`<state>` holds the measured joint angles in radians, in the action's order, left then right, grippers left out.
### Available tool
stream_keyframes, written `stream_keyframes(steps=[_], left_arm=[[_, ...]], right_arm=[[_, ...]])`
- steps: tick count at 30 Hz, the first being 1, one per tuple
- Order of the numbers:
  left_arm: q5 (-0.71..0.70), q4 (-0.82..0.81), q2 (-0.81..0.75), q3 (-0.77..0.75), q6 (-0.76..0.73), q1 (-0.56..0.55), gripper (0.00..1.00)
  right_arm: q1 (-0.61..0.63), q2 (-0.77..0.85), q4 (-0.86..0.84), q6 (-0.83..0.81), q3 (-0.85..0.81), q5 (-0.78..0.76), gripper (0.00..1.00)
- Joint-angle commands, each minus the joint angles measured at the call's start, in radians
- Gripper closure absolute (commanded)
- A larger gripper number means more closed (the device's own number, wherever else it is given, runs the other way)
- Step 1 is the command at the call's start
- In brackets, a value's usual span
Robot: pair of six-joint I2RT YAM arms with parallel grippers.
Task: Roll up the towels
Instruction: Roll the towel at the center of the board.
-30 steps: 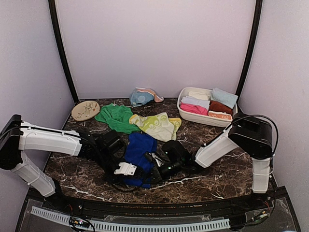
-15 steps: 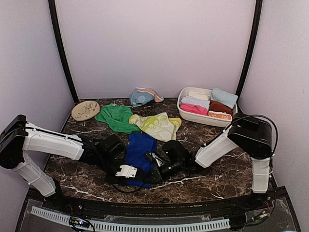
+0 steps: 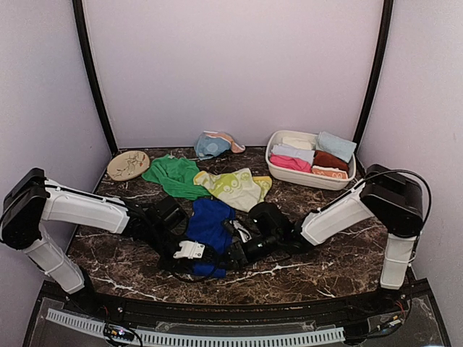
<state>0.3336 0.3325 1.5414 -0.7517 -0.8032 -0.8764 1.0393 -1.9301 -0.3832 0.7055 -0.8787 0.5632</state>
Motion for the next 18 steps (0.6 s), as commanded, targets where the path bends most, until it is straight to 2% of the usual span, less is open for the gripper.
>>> stream_keyframes(steps=[1,4,7,9,10,11,12,14,15,16,18], left_arm=[[0.096,0.183,0.033,-0.014,-0.009,0.039,0.98],[0.175,0.273,0.022,-0.047,-0.021,0.045,0.98],[0.222,0.333,0.008,-0.071,-0.025,0.046,0.99],[0.247,0.360,0.010,-0.086,-0.027,0.049,1.00],[0.257,0.372,0.015,-0.095,-0.029,0.051,1.00],[0.267,0.387,0.023,-0.103,-0.032,0.052,0.99],[0.276,0.397,0.034,-0.111,-0.032,0.055,0.99],[0.298,0.418,0.067,-0.132,-0.039,0.067,0.99],[0.311,0.429,0.088,-0.146,-0.043,0.074,1.00],[0.319,0.438,0.109,-0.159,-0.042,0.081,1.00],[0.350,0.468,0.148,-0.179,-0.054,0.100,1.00]], right_arm=[[-0.030,0.109,0.095,-0.090,0.051,-0.160,0.01],[-0.031,0.201,0.198,-0.175,0.067,-0.330,0.00],[-0.031,0.317,0.251,-0.218,0.088,-0.584,0.00],[-0.050,0.455,0.155,-0.112,0.181,-0.732,0.00],[-0.058,0.516,0.138,0.009,0.231,-0.824,0.00],[-0.070,0.574,0.081,0.061,0.281,-0.863,0.00],[-0.075,0.619,-0.051,0.044,0.374,-0.841,0.00],[-0.059,0.663,-0.317,-0.094,0.490,-0.764,0.00],[-0.035,0.668,-0.376,-0.159,0.515,-0.729,0.00],[0.005,0.665,-0.370,-0.251,0.513,-0.735,0.01],[0.127,0.629,-0.251,-0.466,0.470,-0.804,0.02]])
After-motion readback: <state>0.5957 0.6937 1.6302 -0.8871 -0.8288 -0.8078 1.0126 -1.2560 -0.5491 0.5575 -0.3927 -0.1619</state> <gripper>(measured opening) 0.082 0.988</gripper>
